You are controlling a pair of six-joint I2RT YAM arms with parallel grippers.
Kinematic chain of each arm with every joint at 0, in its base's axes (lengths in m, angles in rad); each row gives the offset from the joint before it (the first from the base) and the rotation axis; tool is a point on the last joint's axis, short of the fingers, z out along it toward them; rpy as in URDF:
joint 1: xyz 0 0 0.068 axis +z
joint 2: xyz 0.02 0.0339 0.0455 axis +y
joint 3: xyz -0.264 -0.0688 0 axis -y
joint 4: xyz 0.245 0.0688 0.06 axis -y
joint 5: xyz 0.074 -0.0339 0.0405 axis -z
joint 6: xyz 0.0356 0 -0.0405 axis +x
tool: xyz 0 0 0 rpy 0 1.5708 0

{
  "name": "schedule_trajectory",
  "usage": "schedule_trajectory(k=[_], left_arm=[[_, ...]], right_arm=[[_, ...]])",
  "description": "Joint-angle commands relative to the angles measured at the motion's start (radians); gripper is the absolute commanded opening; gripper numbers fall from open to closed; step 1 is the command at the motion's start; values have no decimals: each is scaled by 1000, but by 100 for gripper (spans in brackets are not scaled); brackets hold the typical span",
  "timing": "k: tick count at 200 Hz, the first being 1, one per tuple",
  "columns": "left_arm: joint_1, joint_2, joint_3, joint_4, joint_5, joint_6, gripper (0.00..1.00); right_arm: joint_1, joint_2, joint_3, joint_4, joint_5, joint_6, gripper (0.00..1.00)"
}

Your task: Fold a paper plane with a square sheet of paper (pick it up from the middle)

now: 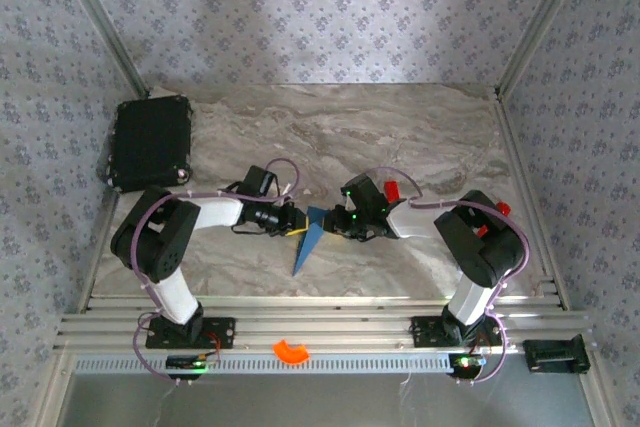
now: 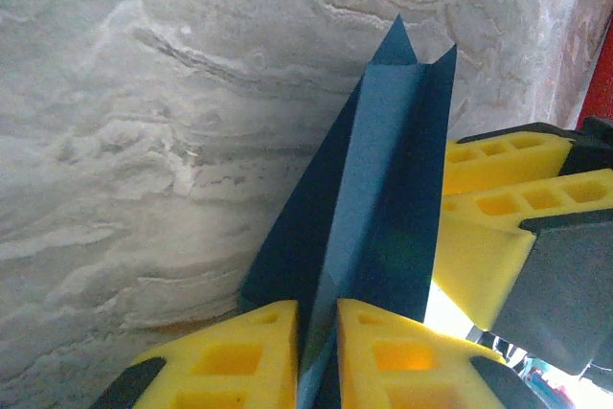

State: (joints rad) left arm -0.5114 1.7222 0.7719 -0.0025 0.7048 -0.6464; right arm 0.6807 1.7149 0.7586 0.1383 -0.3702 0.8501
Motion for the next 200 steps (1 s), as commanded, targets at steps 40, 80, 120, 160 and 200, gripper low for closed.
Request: schedule_trajectory(k=[40, 80, 120, 160, 200], left_arm=[[-53, -163, 9, -80, -145, 55, 9], [-120, -301, -6, -187, -433, 18, 7], [-135, -377, -35, -231, -537, -5, 7], [-137, -391, -38, -248, -542, -1, 7], [-142, -394, -43, -250, -544, -2, 7]], right_arm=[[-7, -85, -53, 71, -7, 63, 32], [12, -172, -72, 114, 22, 136, 38], [66, -166, 0, 68, 35, 130, 57], [103, -84, 66, 89, 18, 143, 56], [132, -5, 118, 80, 14, 156, 55]])
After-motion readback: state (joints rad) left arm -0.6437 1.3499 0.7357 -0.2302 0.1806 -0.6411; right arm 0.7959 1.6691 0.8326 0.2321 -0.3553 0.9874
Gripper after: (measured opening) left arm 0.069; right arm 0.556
